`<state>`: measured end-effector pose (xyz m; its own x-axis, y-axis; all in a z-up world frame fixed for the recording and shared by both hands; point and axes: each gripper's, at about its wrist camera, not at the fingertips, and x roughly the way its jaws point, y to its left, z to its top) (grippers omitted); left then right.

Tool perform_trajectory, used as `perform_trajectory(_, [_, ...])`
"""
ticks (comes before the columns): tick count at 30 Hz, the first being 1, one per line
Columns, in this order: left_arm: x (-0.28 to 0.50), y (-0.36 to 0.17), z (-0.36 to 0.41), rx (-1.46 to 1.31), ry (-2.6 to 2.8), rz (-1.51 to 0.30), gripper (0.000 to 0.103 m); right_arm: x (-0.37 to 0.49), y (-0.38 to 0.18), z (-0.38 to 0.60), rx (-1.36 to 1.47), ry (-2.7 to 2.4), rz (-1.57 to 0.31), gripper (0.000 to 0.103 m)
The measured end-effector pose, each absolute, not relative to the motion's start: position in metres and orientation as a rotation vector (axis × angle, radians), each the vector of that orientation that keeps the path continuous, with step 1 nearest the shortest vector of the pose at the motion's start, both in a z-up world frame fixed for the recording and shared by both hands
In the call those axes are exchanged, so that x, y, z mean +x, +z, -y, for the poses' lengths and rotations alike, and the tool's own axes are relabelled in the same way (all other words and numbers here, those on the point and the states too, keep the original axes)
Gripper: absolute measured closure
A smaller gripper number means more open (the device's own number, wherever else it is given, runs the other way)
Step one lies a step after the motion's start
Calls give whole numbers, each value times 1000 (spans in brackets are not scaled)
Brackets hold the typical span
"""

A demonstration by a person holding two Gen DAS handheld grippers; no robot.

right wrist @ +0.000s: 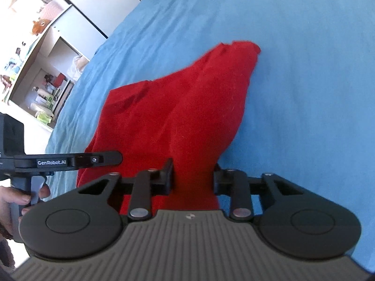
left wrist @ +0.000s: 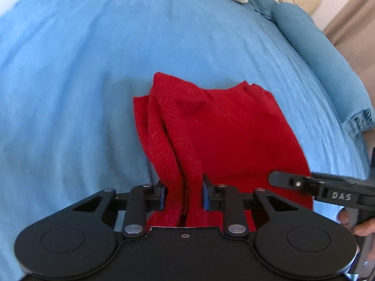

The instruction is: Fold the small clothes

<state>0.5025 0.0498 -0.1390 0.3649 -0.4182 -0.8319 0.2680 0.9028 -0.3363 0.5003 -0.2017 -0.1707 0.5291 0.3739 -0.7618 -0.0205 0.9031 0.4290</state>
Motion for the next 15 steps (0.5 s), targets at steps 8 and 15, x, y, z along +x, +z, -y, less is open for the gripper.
perform_trajectory(8, [460,-96,-18,-135,-486,-1043,75,463,-116,210,368,264,-898,63])
perform_trajectory(15, [392,-77,32,-120,-496,-1098,75,384,-81,252,403,251,-926,63])
